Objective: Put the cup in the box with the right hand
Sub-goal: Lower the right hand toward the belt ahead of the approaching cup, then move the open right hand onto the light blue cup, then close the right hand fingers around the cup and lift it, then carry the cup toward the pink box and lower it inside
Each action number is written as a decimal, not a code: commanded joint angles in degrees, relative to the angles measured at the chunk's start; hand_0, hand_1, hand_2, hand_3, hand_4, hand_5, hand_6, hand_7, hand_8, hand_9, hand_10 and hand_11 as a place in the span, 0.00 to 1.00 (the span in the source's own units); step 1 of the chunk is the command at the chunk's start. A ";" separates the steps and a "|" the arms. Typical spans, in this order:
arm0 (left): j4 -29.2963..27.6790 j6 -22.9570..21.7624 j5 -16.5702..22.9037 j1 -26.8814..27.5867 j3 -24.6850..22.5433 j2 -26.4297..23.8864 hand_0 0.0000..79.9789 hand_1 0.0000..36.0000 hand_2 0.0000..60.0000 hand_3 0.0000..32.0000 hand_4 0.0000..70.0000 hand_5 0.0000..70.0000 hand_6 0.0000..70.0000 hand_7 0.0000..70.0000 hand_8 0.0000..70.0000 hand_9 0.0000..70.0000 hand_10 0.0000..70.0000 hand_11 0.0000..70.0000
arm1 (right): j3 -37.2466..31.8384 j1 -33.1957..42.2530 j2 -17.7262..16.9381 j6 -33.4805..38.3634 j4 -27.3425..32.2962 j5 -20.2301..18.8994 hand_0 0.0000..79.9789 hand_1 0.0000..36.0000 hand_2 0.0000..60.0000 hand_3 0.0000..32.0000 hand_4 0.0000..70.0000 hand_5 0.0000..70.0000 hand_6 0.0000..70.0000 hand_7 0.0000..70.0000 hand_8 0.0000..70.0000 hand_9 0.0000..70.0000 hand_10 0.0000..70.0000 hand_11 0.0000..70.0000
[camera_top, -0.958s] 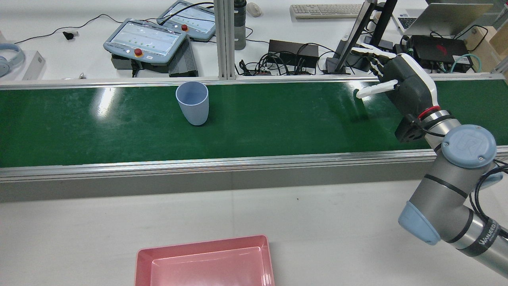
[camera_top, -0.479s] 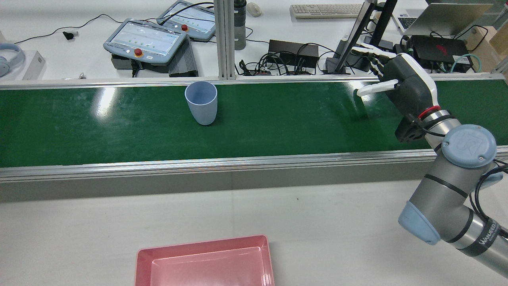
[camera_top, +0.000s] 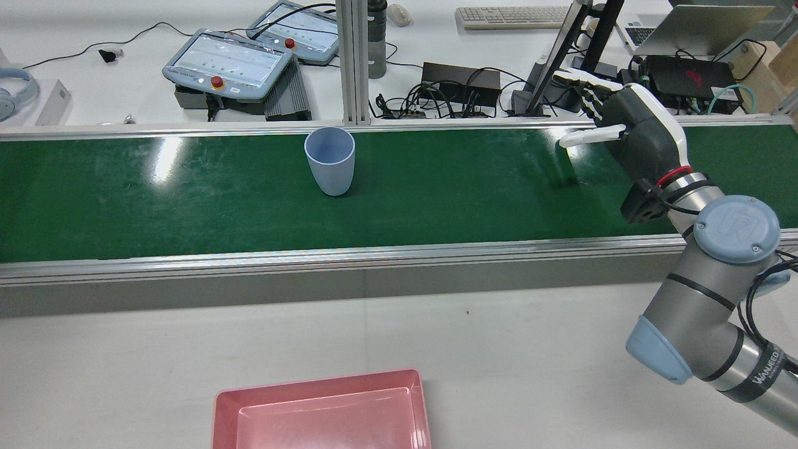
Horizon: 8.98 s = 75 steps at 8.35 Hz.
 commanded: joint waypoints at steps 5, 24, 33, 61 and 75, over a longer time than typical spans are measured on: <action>0.00 0.00 0.00 0.06 0.00 0.00 0.00 0.00 0.00 0.00 0.00 0.00 0.00 0.00 0.00 0.00 0.00 0.00 | 0.00 -0.08 0.02 0.00 0.00 0.00 0.77 0.41 0.00 0.00 0.27 0.09 0.09 0.27 0.03 0.11 0.01 0.04; 0.00 0.00 0.00 -0.03 0.00 0.00 0.00 0.00 0.00 0.00 0.00 0.00 0.00 0.00 0.00 0.00 0.00 0.00 | -1.05 -1.30 -0.15 -2.73 5.98 4.39 0.77 0.31 0.00 0.00 0.38 0.08 0.10 0.34 0.04 0.13 0.01 0.04; 0.09 0.00 0.00 -0.03 0.00 0.00 0.00 0.00 0.00 0.00 0.00 0.00 0.00 0.00 0.00 0.00 0.00 0.00 | -2.20 -2.71 -0.15 -2.11 5.89 4.40 0.78 0.30 0.00 0.00 0.37 0.08 0.11 0.41 0.06 0.17 0.01 0.05; 0.09 0.00 0.00 -0.03 0.00 0.00 0.00 0.00 0.00 0.00 0.00 0.00 0.00 0.00 0.00 0.00 0.00 0.00 | -4.57 -7.99 6.78 -2.11 4.48 5.62 0.98 1.00 1.00 0.00 0.50 0.29 0.46 1.00 0.67 1.00 0.40 0.64; 0.00 0.00 0.00 -0.03 0.00 0.00 0.00 0.00 0.00 0.00 0.00 0.00 0.00 0.00 0.00 0.00 0.00 0.00 | 27.34 -29.90 3.44 -27.56 -7.56 1.38 0.93 1.00 1.00 0.00 0.49 0.28 0.43 1.00 0.62 0.98 0.41 0.65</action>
